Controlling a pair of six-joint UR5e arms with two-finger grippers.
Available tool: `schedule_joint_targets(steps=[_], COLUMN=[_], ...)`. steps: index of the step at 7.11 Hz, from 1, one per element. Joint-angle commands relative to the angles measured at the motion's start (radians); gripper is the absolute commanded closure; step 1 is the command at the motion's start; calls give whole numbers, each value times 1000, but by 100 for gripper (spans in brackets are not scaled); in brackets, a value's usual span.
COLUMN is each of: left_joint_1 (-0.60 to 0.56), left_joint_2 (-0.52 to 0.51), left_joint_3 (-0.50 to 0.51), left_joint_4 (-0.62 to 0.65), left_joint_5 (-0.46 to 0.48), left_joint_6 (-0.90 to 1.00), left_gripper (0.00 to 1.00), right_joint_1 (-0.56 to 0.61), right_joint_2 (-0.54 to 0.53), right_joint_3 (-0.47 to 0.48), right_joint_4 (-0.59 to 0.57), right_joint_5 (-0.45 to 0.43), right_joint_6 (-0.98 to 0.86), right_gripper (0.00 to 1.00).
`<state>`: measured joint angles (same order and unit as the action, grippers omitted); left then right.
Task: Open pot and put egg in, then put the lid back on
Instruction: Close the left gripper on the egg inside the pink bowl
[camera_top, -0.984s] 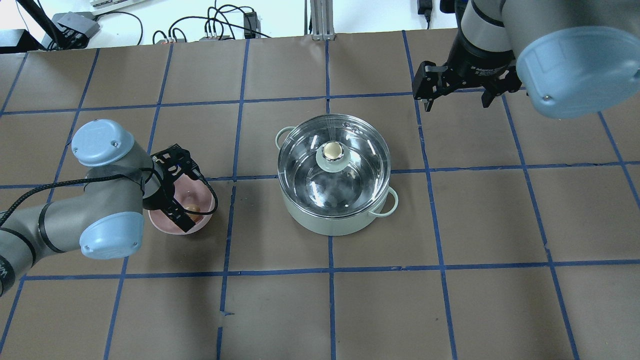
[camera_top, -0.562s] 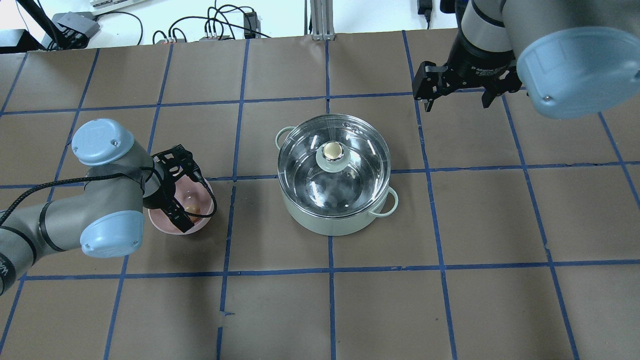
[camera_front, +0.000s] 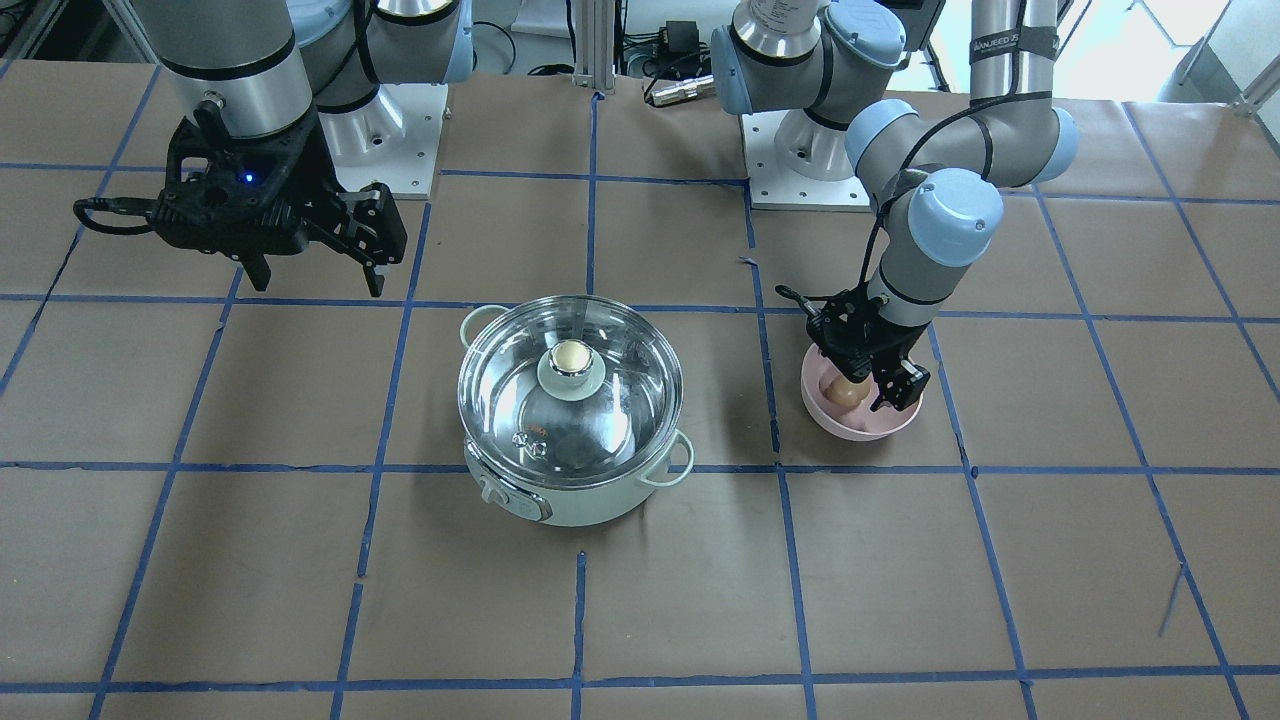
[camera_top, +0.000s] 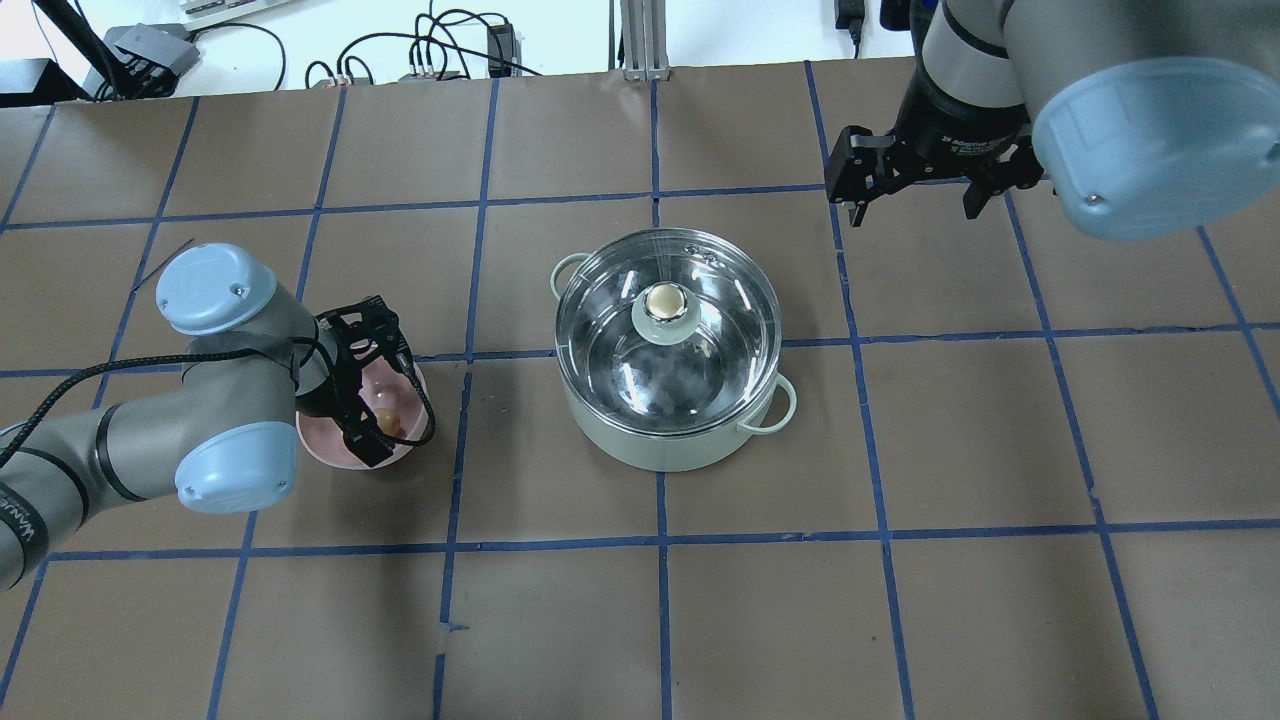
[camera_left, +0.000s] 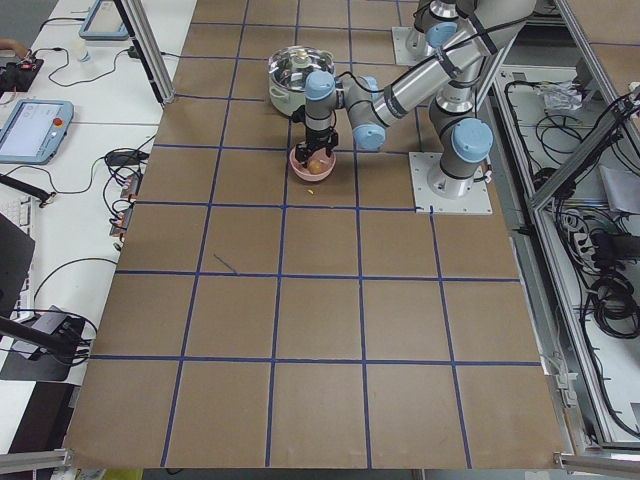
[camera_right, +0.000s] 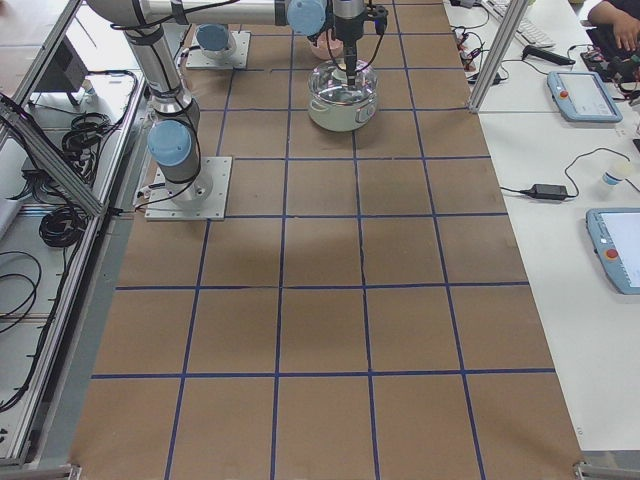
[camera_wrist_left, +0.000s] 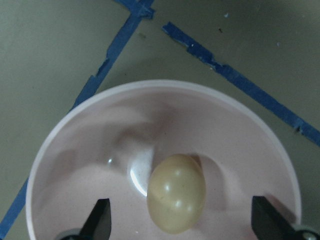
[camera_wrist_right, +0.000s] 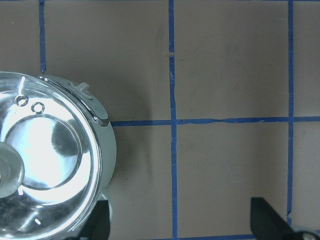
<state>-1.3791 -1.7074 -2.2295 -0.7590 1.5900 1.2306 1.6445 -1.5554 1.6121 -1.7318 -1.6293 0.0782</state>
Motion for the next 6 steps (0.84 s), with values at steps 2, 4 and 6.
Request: schedule_joint_targets(steps=[2,4,6], left_joint_1=[2,0,0], left_joint_2=[-26,-46,-47], left_joint_3=[13,14,13], left_joint_4=[4,27,26], left_joint_5=[1,-1,5], left_joint_6=[56,50,47], left_gripper=[4,7,15], right_joint_1=[1,3,5], right_joint_2=[0,0,0], right_joint_3=[0,0,8], right_joint_4=[0,-2,-2], right_joint_5=[0,0,0], right_joint_6=[0,0,2], right_gripper=[0,0,0])
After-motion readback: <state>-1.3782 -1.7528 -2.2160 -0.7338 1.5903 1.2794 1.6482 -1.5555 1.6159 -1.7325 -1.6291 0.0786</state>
